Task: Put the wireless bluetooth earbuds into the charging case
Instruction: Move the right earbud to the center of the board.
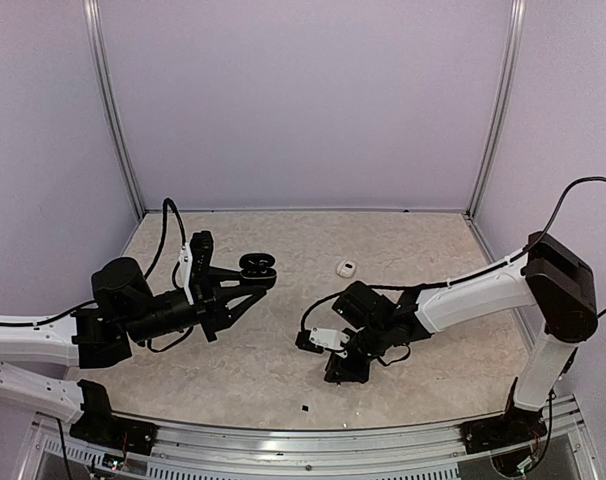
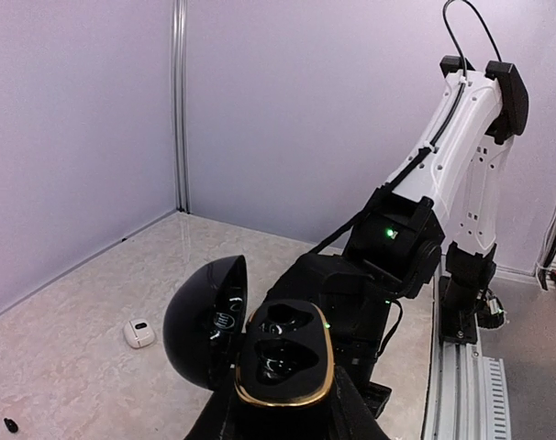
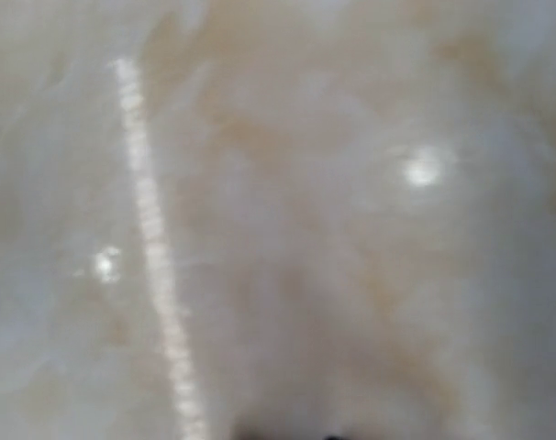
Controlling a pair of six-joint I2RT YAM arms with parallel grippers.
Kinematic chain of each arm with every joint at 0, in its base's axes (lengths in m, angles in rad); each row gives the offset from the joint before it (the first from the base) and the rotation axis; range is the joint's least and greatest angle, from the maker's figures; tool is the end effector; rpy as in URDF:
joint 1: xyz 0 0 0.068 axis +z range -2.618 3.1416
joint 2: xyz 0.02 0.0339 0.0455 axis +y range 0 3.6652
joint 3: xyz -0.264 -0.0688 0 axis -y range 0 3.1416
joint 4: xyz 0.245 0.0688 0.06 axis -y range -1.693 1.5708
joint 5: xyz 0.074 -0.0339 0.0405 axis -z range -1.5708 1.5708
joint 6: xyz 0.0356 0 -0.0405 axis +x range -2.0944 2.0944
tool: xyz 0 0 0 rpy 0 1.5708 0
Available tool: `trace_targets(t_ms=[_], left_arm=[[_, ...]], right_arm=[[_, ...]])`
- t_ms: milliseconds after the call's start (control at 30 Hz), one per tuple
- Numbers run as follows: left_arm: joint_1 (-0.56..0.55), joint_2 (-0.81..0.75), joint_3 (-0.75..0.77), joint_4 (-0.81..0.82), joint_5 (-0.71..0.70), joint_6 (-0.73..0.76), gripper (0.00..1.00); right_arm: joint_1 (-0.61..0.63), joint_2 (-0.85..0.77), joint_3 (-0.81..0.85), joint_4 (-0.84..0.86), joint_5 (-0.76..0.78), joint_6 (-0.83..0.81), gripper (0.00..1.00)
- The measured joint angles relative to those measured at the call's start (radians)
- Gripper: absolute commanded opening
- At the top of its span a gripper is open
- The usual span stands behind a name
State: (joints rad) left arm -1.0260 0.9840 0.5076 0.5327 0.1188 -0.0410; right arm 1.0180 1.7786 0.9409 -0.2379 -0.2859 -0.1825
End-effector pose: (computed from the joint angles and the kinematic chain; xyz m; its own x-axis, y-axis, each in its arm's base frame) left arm 0.1147 -0.1974 0.2805 -0.0082 -0.0650 -0.9979 0.9110 0.4111 -0.0343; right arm 0.1670 0.2899 0.1347 -0.2934 -0.8071 -0.5123 -0.9560 0.2473 0.1578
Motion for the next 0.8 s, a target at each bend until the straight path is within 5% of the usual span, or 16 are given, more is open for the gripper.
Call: trace_targets(t_ms=[300,600,800], left_arm=[[0.0,0.001,0.008,-0.022,0.005,0.013,0.1],[0.0,0.0,0.008,-0.029,0.005,0.016,0.1],[0.0,0.0,0.008,-0.029,0.005,0.018,0.1]], right_arm=[[0.076,-0.013,0.046,-0.15,0.174,-0.008,0.4],[0.078,-0.037,0.066,-0.307,0.314,0.059,0.41],[0.079,-0.046,0.078,-0.361,0.278,0.061,0.41]])
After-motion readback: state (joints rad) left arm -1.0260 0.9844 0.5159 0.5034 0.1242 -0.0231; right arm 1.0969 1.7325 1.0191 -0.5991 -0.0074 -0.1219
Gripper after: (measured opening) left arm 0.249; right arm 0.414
